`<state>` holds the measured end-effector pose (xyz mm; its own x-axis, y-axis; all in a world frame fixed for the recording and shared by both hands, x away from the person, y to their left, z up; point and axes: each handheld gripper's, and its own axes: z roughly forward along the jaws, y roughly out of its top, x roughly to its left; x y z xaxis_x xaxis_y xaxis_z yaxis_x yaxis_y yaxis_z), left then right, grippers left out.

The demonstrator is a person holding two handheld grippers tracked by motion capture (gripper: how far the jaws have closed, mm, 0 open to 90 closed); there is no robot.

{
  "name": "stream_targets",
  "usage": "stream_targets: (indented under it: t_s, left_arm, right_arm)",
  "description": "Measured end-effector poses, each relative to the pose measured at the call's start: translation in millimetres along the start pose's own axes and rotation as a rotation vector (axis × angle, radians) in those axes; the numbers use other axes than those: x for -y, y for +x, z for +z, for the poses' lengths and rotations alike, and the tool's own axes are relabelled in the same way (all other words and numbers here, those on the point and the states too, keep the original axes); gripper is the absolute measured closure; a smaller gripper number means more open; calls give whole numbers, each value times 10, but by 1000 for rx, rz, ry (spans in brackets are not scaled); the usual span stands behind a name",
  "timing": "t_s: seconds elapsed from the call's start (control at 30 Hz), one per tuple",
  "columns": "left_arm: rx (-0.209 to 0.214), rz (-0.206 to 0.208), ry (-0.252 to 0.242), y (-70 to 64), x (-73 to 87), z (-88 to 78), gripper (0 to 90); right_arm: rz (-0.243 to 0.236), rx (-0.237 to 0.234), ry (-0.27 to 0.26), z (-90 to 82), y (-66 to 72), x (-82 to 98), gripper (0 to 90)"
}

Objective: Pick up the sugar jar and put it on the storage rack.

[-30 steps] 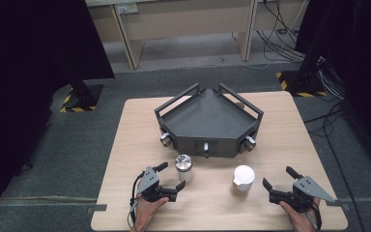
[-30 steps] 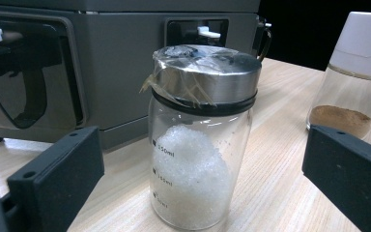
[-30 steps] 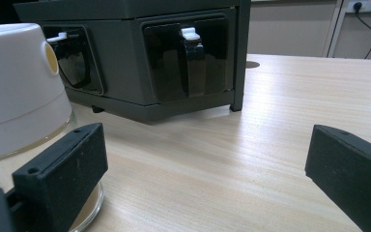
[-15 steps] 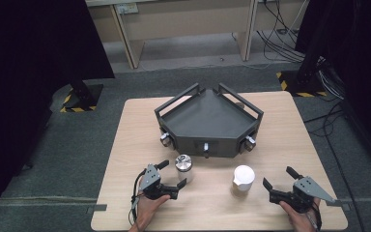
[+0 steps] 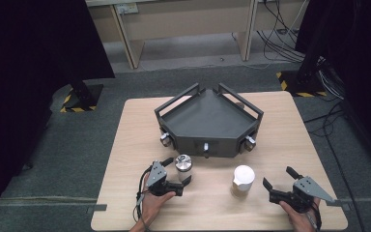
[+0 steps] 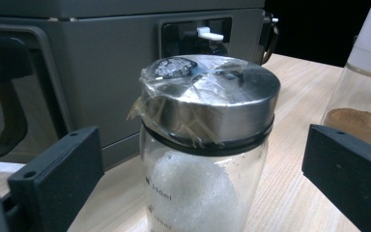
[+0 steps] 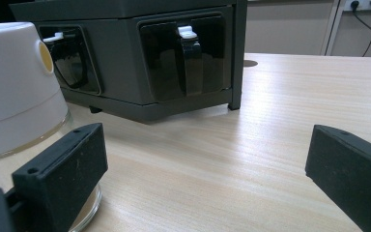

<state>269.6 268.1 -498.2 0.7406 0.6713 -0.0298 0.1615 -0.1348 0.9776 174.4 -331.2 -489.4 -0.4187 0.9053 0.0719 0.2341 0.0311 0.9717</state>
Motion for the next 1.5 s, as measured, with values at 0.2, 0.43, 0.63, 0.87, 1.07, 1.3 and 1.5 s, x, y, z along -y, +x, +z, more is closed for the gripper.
stream_targets:
  t_s: [0.2, 0.43, 0.63, 0.87, 1.07, 1.3, 1.5]
  left_arm:
    - [-5, 7, 2, 7, -18, 45, 10]
    - [-6, 9, 7, 15, -31, 97, 18]
    - [-2, 12, 15, 16, -39, 151, 41]
    - [-4, 6, 16, 31, -38, 159, 68]
    - [-3, 5, 14, 45, -39, 164, 100]
    - [2, 8, 28, 47, -47, 182, 151]
    - [1, 7, 32, 55, -56, 193, 195]
  right_arm:
    - [2, 1, -1, -1, -2, 1, 13]
    - [7, 2, -1, 0, -4, 3, 14]
    - [12, 4, -1, -2, -6, 3, 14]
    - [14, 6, -2, -5, -6, 4, 13]
    - [16, 7, -3, -5, -6, 5, 14]
    - [17, 8, -3, -7, -6, 5, 14]
    - [20, 9, -3, -6, -7, 6, 15]
